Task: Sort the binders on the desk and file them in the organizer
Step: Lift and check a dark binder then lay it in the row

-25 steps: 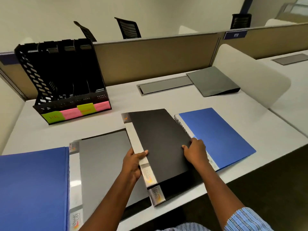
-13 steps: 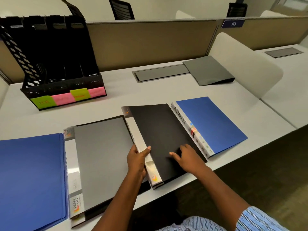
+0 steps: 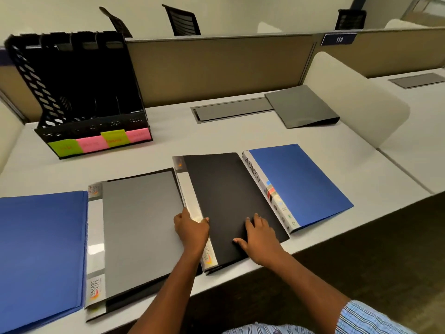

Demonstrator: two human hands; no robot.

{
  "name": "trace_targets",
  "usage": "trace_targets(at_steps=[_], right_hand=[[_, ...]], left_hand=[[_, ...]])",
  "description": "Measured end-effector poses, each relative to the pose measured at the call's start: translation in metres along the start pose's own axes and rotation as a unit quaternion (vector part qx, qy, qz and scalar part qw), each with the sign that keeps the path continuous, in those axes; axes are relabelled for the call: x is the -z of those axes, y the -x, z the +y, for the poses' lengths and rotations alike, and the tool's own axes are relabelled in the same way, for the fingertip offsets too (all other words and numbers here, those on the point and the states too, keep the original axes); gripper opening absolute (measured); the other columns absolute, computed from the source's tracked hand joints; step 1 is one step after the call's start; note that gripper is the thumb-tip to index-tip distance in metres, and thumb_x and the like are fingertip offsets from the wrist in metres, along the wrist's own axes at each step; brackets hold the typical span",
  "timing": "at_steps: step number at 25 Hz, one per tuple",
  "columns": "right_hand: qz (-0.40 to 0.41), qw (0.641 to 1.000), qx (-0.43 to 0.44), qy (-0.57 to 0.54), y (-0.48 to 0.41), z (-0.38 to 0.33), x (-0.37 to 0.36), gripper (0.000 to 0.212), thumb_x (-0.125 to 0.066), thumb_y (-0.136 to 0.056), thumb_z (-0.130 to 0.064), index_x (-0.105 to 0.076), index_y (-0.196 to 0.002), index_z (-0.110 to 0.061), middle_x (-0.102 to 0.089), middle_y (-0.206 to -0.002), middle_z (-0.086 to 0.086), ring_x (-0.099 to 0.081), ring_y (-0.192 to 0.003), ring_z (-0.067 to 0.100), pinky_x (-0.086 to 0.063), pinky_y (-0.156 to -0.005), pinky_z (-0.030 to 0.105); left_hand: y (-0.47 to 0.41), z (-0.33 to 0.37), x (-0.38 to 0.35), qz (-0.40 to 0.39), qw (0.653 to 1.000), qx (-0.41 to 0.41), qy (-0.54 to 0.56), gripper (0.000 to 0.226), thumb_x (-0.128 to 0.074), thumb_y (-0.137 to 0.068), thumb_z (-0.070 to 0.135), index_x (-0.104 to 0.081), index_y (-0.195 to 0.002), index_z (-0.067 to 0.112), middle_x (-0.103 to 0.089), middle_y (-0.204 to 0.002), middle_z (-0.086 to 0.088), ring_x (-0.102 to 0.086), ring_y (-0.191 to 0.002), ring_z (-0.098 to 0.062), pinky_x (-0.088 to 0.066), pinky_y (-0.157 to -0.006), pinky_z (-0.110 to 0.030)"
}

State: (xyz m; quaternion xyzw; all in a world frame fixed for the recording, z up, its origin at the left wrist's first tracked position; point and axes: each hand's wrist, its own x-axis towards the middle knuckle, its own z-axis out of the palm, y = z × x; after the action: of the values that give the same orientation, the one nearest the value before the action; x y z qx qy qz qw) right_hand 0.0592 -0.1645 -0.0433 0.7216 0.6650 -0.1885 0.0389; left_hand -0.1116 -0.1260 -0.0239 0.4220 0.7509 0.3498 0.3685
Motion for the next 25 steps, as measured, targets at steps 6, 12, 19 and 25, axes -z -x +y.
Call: trace_targets(at_steps=[6, 12, 19, 25], right_hand=[[-0.011, 0.991, 0.122, -0.053, 0.013, 0.043, -0.016, 0.076, -0.038, -0.095, -0.057, -0.005, -0.153, -0.022, 0.008, -0.161, 0.006, 0.008, -0.148, 0.022, -0.005, -0.118, 0.038], [-0.040, 0.964, 0.238, -0.113, 0.021, 0.097, -0.012, 0.068, -0.041, -0.097, -0.048, -0.011, -0.153, -0.022, -0.005, -0.161, -0.003, -0.004, -0.148, 0.016, -0.005, -0.113, 0.026], [-0.018, 0.949, 0.311, -0.052, 0.018, 0.118, -0.004, 0.069, -0.052, -0.097, -0.028, -0.014, -0.152, -0.014, -0.004, -0.161, 0.004, -0.003, -0.148, 0.020, -0.002, -0.115, 0.031], [-0.033, 0.944, 0.311, -0.103, 0.018, 0.114, -0.003, 0.065, -0.049, -0.098, -0.030, -0.017, -0.151, -0.013, -0.006, -0.161, 0.003, -0.003, -0.148, 0.019, -0.007, -0.116, 0.033]], left_hand=[[0.017, 0.013, -0.016, 0.073, 0.995, 0.016, -0.063, 0.055, -0.071, -0.082, 0.018, -0.047, -0.129, 0.002, -0.053, -0.125, -0.018, -0.053, -0.114, -0.035, -0.047, -0.095, -0.041], [0.046, 0.026, -0.042, 0.130, 0.976, 0.000, -0.178, 0.057, -0.068, -0.084, 0.026, -0.043, -0.130, 0.002, -0.050, -0.126, -0.018, -0.051, -0.115, -0.035, -0.047, -0.097, -0.044], [0.057, 0.032, -0.051, 0.108, 0.971, 0.021, -0.212, 0.069, -0.074, -0.080, 0.029, -0.042, -0.136, 0.004, -0.047, -0.132, -0.020, -0.046, -0.122, -0.038, -0.040, -0.102, -0.044], [0.058, 0.032, -0.052, 0.138, 0.960, 0.030, -0.243, 0.067, -0.073, -0.080, 0.030, -0.041, -0.135, 0.005, -0.047, -0.128, -0.022, -0.046, -0.119, -0.038, -0.042, -0.099, -0.046]])
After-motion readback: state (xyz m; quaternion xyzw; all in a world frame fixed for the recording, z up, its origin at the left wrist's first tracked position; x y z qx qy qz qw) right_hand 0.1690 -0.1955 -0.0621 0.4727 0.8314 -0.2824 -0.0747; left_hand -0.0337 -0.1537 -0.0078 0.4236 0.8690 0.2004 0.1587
